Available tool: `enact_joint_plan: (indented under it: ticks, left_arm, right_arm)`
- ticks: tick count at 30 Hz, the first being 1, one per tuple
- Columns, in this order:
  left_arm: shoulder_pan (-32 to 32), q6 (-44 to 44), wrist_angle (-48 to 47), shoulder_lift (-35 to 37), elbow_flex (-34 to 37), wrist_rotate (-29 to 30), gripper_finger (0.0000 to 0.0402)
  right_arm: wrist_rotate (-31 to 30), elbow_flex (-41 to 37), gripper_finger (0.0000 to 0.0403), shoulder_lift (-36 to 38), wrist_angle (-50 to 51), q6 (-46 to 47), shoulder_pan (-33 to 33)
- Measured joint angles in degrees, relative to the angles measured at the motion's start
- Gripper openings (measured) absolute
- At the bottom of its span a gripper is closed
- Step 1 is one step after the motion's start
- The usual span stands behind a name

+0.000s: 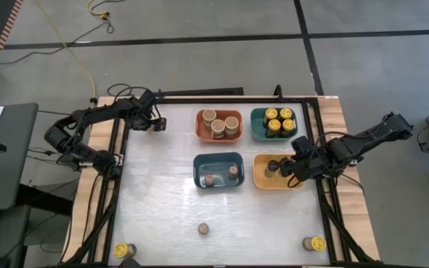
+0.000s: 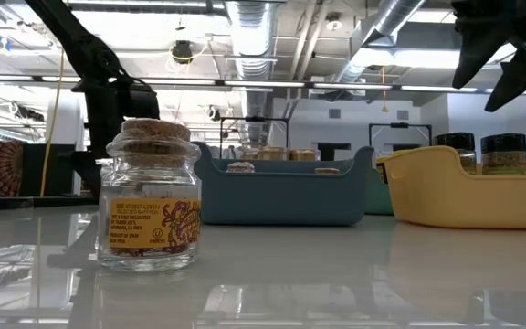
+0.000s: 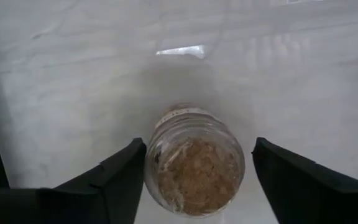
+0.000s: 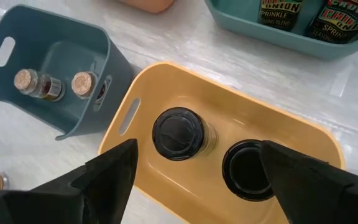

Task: Sort spices by type
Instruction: Put the brown spice bottle into the blue bin

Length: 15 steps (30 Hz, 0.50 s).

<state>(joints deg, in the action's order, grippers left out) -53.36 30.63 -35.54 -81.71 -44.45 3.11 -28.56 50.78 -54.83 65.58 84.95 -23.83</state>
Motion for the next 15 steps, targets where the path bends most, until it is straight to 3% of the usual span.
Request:
enact_joint_plan:
  ticks: [15]
  left_arm:
    - [0.0,0.1,-1.7,0.0,0.02,-0.21,0.0195]
  right_arm:
    - [0.0,0.0,0.0365,0.0,0.0,0.02,-0.02]
